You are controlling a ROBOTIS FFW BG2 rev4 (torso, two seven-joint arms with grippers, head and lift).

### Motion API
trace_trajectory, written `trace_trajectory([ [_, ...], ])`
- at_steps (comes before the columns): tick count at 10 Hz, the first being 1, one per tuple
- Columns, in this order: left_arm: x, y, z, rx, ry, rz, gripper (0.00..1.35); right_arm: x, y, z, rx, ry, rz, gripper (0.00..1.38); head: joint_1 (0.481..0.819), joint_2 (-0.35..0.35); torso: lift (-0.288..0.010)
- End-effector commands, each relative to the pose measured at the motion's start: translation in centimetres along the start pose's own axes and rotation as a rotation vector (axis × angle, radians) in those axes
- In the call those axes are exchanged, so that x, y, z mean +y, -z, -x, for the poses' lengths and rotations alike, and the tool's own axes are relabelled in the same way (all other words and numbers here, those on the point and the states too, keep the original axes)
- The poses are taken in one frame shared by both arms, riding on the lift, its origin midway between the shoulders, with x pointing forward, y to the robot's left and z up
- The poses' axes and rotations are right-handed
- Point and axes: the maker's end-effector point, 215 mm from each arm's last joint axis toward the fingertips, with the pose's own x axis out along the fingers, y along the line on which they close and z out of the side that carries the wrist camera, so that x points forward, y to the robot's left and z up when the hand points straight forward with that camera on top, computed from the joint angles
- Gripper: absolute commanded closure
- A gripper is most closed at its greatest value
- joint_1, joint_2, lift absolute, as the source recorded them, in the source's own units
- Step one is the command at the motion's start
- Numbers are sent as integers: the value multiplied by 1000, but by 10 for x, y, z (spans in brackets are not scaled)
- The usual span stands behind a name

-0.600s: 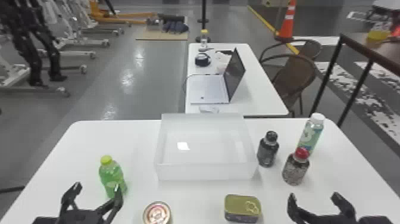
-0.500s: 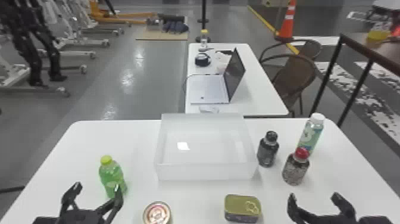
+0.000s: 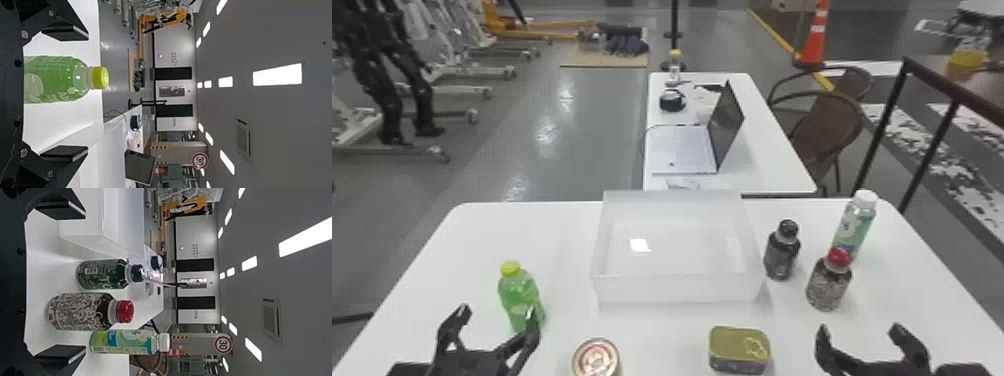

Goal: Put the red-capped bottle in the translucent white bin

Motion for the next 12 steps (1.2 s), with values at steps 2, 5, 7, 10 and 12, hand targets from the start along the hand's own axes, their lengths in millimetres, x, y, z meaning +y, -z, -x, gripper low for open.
trace_trajectory([
  [2,-1,0,0,-2,-1,3,268,0,1,0,3,1,-2,98,549,0,-100],
  [5,0,-1,0,-7,-2,7,268,-4,19,4,21,-6,-45,98,549,0,-100],
  [7,-1,1,0,-4,-2,11,269,-15,30,7,32,-11,-41,99,549,0,-100],
  [10,-1,0,0,-6,-2,14,269,-48,38,10,51,37,13,99,549,0,-100],
  [12,-2,1,0,-5,-2,18,268,-69,45,5,70,71,25,99,549,0,-100],
])
